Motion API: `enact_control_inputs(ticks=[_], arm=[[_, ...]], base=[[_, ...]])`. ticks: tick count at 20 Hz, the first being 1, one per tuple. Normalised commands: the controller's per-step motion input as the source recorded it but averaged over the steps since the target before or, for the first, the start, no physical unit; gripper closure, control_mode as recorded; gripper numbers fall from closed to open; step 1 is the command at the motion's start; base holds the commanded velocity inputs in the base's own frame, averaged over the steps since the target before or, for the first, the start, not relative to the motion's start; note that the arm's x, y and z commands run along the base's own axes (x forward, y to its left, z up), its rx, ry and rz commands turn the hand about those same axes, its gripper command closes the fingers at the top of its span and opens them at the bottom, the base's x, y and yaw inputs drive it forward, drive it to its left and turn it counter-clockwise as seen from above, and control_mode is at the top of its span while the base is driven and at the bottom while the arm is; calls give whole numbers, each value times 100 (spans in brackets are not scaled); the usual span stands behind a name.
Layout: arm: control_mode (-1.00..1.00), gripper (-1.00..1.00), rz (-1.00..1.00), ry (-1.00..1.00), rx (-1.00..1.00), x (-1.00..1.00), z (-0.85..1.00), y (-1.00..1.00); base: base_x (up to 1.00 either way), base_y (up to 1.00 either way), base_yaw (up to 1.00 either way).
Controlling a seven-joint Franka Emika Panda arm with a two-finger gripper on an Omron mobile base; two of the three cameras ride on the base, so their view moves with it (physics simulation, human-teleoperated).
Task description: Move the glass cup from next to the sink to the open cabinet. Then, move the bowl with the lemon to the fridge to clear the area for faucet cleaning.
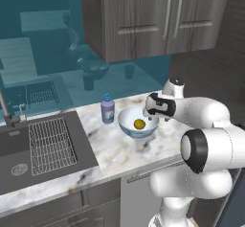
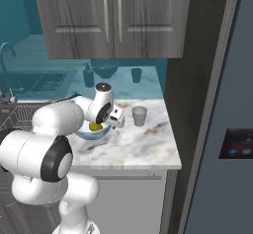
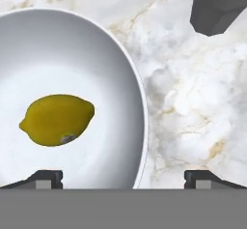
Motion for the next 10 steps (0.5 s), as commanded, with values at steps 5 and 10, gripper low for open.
enact_control_inputs(ticks=[5, 10], arm=[[-100, 100, 0, 2, 1, 3, -44, 1], [-100, 100, 0, 0, 4, 0, -5, 2]], base=[[0, 0, 0], [0, 0, 0]])
